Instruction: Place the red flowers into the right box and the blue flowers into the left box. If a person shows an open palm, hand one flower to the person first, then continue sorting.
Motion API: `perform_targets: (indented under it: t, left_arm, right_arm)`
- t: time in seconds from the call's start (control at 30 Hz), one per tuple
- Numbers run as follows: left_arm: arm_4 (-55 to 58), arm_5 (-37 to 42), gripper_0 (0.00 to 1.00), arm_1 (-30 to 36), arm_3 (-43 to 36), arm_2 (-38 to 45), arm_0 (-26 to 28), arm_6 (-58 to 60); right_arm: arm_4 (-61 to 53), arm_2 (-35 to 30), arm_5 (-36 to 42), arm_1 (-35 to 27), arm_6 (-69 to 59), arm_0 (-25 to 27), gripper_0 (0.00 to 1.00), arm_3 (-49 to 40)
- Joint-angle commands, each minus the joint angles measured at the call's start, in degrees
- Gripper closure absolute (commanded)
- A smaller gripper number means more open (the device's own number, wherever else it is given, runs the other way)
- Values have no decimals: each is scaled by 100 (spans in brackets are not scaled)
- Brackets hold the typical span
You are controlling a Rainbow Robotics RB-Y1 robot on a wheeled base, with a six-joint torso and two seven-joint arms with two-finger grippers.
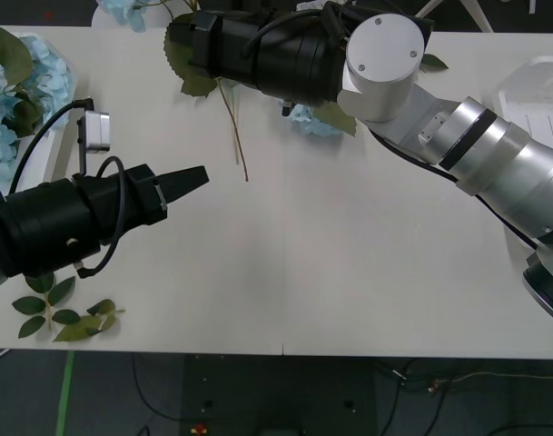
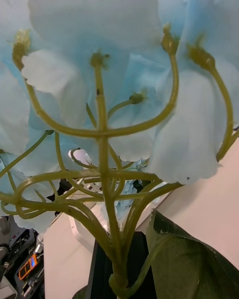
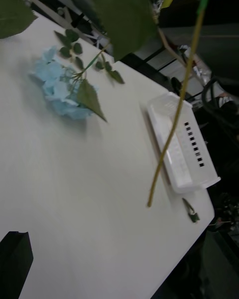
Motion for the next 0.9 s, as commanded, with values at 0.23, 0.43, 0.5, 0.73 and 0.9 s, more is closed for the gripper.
perform_targets:
  t: [0.23,0.43,0.5,0.73,0.9]
  left_arm:
    - [-835,-366,0,-809,8,-398,-615,297]
    - [-1160,-551,0,-1187,685,-565,-1045,297]
    - [-1160,-639,0,-1231,896,-688,-1212,305]
    - [-835,-1517,0,-1275,1626,-1260,-1704,341]
    - [-606,-1746,0,-1319,1995,-1488,-2003,341]
  right_arm:
    - [-63,22,49,180,139,-1,100,-238]
    - [-63,22,49,180,139,-1,100,-229]
    - [-63,22,40,180,139,-1,100,-229]
    - [-63,22,49,171,131,-1,100,-229]
    - [-63,22,40,145,122,-1,100,-229]
